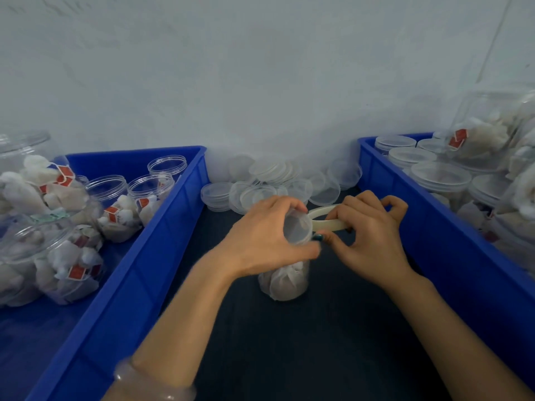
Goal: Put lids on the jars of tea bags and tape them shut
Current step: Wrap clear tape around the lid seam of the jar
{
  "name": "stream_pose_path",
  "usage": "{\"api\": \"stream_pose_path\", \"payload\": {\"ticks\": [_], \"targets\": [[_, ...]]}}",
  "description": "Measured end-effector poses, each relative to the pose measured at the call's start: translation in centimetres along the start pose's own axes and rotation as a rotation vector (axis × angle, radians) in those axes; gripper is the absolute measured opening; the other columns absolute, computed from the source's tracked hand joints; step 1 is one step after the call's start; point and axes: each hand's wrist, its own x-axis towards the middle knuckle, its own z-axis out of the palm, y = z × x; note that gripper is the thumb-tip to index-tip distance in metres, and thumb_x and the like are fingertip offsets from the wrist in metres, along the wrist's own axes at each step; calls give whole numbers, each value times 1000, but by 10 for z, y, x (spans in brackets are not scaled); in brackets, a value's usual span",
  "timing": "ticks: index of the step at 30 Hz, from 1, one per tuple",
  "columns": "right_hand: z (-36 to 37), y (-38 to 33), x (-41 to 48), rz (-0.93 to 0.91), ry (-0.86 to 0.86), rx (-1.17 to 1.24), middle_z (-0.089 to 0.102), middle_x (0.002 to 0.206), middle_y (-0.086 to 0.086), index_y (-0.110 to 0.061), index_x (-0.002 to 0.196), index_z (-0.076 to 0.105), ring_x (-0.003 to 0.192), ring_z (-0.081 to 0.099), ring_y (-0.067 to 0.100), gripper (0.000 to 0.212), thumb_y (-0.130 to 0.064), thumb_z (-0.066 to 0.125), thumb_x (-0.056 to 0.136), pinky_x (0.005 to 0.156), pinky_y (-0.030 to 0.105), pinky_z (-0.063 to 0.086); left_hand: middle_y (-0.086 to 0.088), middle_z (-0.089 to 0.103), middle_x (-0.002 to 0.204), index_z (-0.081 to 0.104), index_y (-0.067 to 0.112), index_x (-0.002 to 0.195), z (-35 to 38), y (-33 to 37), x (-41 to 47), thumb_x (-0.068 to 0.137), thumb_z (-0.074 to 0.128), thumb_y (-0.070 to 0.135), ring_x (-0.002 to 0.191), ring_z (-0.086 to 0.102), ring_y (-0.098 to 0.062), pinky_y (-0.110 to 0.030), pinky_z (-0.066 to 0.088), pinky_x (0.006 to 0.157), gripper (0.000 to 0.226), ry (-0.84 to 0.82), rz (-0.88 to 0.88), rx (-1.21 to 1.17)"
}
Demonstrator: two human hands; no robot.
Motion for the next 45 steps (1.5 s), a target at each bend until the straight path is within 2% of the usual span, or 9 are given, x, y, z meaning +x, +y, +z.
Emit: {"api": "stream_pose_path", "payload": {"ticks": [4, 8, 13, 17, 23, 28, 36, 39, 45], "targets": [[-3, -1, 1, -33, -91, -1, 46, 73, -20, -26, 80, 66, 69, 46, 9, 23, -44, 53, 80, 87, 40, 36, 24, 53, 116, 50, 44, 113, 19, 5, 2, 72, 60, 80, 107, 46, -1, -28, 40, 79, 55, 229, -31, 124], [-7, 0, 4, 21, -209, 85, 52, 62, -16, -33, 79, 67, 61, 47, 7, 31, -57, 48, 80, 85, 32, 33, 22, 55, 113, 54, 42, 111, 13, -1, 3, 72, 64, 79, 105, 50, -2, -29, 46, 85, 55, 201, 12, 55], [-4, 1, 4, 106, -424, 242, 52, 58, -13, -34, 85, 68, 65, 50, 7, 49, -73, 38, 87, 88, 30, 31, 22, 54, 113, 55, 41, 111, 9, -4, 1, 73, 66, 75, 104, 50, -2, -30, 46, 87, 52, 189, 17, 35], [5, 1, 2, 286, -657, 449, 54, 72, 1, -19, 83, 61, 87, 48, 18, 49, -63, 43, 92, 91, 37, 34, 23, 52, 111, 55, 41, 110, 10, -5, 0, 76, 71, 63, 103, 49, -1, -27, 44, 85, 43, 215, 36, 24], [-3, 1, 1, 168, -407, 338, 54, 69, -8, -28, 77, 65, 85, 42, -12, 31, -44, 53, 100, 81, 33, 22, 22, 53, 112, 57, 40, 111, 9, -6, -1, 77, 74, 56, 103, 50, -1, -26, 44, 84, 42, 216, 48, -21], [-2, 4, 2, 85, -267, 169, 51, 65, -6, -26, 74, 64, 76, 45, 5, 40, -56, 46, 95, 78, 36, 22, 20, 55, 114, 59, 37, 113, 10, -8, 0, 77, 75, 53, 104, 52, -2, -26, 45, 87, 43, 210, 59, -39], [-3, -2, 3, 68, -154, -43, 43, 59, -11, -24, 67, 57, 68, 42, 5, 50, -66, 38, 86, 72, 35, 18, 19, 57, 120, 57, 33, 117, 5, -10, 4, 78, 76, 51, 113, 53, 0, -32, 48, 97, 47, 157, 72, -23], [-2, -3, 3, 73, -145, -84, 40, 59, -13, -24, 66, 51, 66, 38, 5, 49, -66, 37, 88, 72, 35, 17, 18, 56, 129, 49, 32, 133, 5, -11, 4, 77, 73, 55, 120, 51, -2, -31, 46, 101, 65, 145, 62, 1], [1, -2, 1, 61, -155, -62, 40, 60, -12, -24, 68, 52, 68, 39, 1, 47, -64, 37, 87, 71, 34, 14, 11, 49, 138, 48, 26, 140, 6, -14, 4, 78, 64, 64, 123, 48, -8, -23, 37, 94, 75, 134, 35, 103]]}}
